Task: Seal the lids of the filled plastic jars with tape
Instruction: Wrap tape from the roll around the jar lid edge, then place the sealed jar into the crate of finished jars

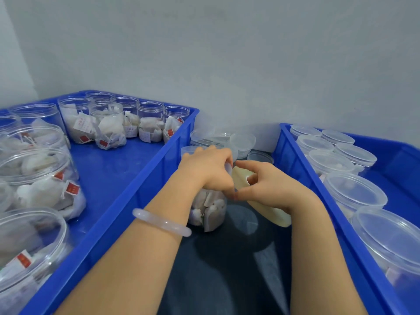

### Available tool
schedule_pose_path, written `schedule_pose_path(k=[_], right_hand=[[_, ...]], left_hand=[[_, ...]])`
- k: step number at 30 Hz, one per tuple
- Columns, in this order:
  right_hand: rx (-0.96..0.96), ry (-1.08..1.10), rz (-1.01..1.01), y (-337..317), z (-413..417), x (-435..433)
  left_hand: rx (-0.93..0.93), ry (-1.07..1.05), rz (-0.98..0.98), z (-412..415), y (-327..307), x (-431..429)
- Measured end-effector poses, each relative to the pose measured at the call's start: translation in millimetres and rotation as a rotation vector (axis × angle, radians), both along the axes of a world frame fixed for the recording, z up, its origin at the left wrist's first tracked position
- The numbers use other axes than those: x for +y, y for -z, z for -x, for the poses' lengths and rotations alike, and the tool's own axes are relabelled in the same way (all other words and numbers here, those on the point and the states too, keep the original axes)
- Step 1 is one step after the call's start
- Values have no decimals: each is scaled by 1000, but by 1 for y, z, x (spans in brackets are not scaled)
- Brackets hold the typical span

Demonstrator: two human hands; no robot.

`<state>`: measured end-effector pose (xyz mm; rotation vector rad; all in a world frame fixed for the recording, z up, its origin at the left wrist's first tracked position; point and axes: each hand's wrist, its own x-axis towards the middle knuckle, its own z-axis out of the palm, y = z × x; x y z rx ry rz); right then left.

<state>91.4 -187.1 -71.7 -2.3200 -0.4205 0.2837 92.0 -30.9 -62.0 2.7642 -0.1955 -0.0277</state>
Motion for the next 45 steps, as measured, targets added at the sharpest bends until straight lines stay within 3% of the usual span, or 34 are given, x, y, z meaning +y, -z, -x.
schedule_pose_path(k=[5, 9, 13, 15, 19, 24, 26, 29, 30, 32, 34, 37, 40, 45], right_hand=[[123, 29, 102, 13, 11, 18], [-63, 141, 194, 15, 29, 25], [-146, -90, 286, 41, 90, 40], [-77, 0, 180, 54, 97, 45], [-57, 154, 340, 67, 55, 35], [-258, 324, 437, 88, 29, 33], [-290, 404, 471, 96, 26, 35], [-352, 414, 562, 101, 27, 32], [-385, 414, 527, 100, 27, 29], [-471, 420, 250, 97, 26, 25], [-438, 398, -221, 92, 25, 27], [-275, 345, -759, 74, 16, 31], [-276, 314, -925, 57, 4, 36], [-325, 284, -988, 50, -4, 59]], left_hand=[[-55, -70, 45, -4, 2, -10], [-98, -167, 60, -8, 4, -16], [-278, -396, 135, -19, 2, -3], [-231, -243, 17, -22, 2, -10], [-29, -76, 22, -27, -4, -24], [-6, 45, -38, -28, -6, -8], [-151, 25, 175, -23, 3, -5], [-525, -247, 961, -17, 25, -5], [-553, -330, 1141, -13, 33, -5], [-420, -363, 1332, -8, 54, -4], [-290, -330, 1394, -9, 83, -2], [-304, -315, 1387, -11, 102, -2], [-365, -371, 1382, -15, 103, 0], [-274, -400, 1637, -17, 104, 9]])
